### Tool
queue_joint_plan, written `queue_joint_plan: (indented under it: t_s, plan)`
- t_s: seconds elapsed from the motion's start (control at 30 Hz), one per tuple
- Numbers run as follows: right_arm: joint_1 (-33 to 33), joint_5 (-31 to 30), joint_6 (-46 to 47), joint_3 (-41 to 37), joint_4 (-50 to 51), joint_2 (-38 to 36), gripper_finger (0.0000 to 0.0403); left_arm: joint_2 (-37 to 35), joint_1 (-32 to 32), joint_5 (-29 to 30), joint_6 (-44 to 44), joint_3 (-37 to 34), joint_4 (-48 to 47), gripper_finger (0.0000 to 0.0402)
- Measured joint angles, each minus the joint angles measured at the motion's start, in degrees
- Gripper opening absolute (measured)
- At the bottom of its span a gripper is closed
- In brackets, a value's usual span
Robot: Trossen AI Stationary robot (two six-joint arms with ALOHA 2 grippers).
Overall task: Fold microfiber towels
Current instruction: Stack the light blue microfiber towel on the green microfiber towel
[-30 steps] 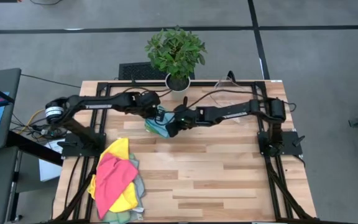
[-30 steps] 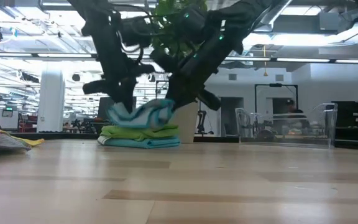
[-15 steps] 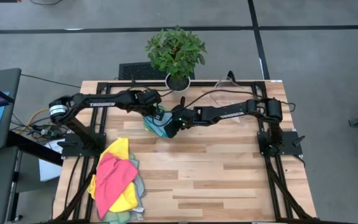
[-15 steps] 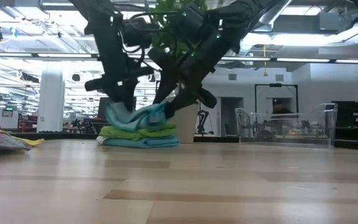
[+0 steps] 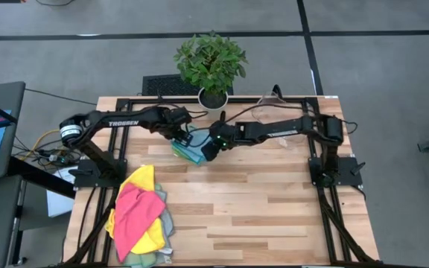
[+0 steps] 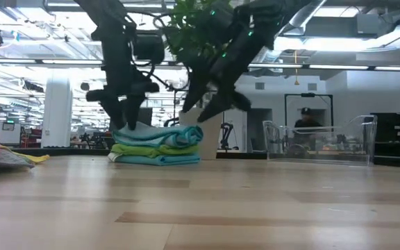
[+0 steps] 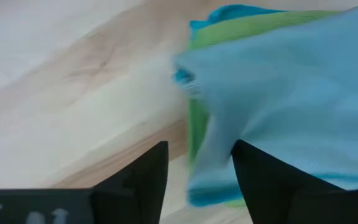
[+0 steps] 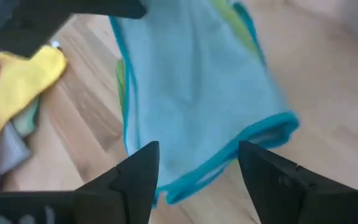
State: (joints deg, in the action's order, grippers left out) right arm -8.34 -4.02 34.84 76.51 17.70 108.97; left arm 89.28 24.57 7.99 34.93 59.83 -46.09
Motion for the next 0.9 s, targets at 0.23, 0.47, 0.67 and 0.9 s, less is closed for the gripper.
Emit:
queue_joint_plan:
  t_s: [0.23,0.47,0.67,0.9]
  plan:
    - [-0.1,-5.1,-2.1,0.0,0.0,-6.6,0.0246,-9.3,1.0,0.5,1.8,0.1,-0.5,0.0180]
    - [0.8,-3.6,-4.7,-0.1,-10.5,-2.2,0.0244,-17.9,1.3,2.8,5.0,-0.9,4.8,0.0181]
    - [-0.1,-3.6,-2.1,-0.1,-10.9,1.2,0.0234,-14.9,-1.1,-4.7,7.6,-6.7,21.7,0.0146]
    - [-0.4,-3.6,-2.3,-0.1,-7.7,1.2,0.0231,-8.9,-5.6,-3.8,14.3,-14.1,22.7,0.0064]
